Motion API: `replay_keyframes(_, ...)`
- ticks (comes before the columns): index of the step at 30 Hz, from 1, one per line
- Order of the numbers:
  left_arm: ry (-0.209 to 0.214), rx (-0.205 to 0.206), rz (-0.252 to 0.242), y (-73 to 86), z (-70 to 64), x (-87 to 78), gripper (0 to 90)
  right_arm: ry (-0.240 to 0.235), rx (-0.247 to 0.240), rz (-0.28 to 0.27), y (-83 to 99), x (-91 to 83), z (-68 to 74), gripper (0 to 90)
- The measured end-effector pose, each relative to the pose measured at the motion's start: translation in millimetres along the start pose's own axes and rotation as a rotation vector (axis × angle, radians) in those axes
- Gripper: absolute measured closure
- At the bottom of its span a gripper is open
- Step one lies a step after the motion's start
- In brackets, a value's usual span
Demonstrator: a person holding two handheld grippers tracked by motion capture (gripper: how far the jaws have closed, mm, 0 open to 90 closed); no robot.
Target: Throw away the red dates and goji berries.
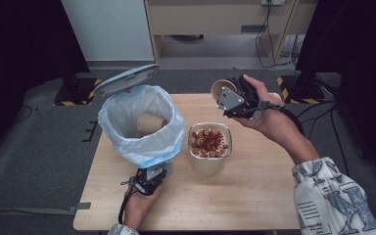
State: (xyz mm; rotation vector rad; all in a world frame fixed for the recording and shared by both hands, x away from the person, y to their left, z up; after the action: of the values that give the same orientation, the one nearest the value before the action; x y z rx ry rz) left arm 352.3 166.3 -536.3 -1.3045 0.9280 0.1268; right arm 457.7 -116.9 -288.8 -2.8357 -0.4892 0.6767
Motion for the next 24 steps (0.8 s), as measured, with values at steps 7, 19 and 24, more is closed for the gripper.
replay_keyframes(7, 0.002, 0.002, 0.001, 0.0, 0.0, 0.0, 89.4, 0.004, -0.004, -0.006, -2.0, -1.3, -0.3, 33.0)
replay_keyframes(19, 0.002, 0.001, 0.001, -0.1, 0.0, 0.0, 89.3, 0.011, -0.013, -0.007, -3.3, -3.0, -1.9, 32.7)
replay_keyframes(24, 0.002, 0.001, 0.002, -0.1, -0.1, 0.0, 89.4, 0.013, -0.027, -0.002, -3.9, -2.3, -0.9, 32.7)
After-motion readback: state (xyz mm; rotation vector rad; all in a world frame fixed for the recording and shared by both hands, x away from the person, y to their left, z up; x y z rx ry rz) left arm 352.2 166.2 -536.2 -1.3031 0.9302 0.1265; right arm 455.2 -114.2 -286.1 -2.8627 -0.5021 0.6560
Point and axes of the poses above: each handheld gripper's, and its own axes: x roughly forward along the jaws, y roughly out of its underside, z roughly to its left, the point moved 2 cm from there along x, roughly forward along the jaws, and after that the axes turned 9 degrees about -x, right-handed, at the moved point
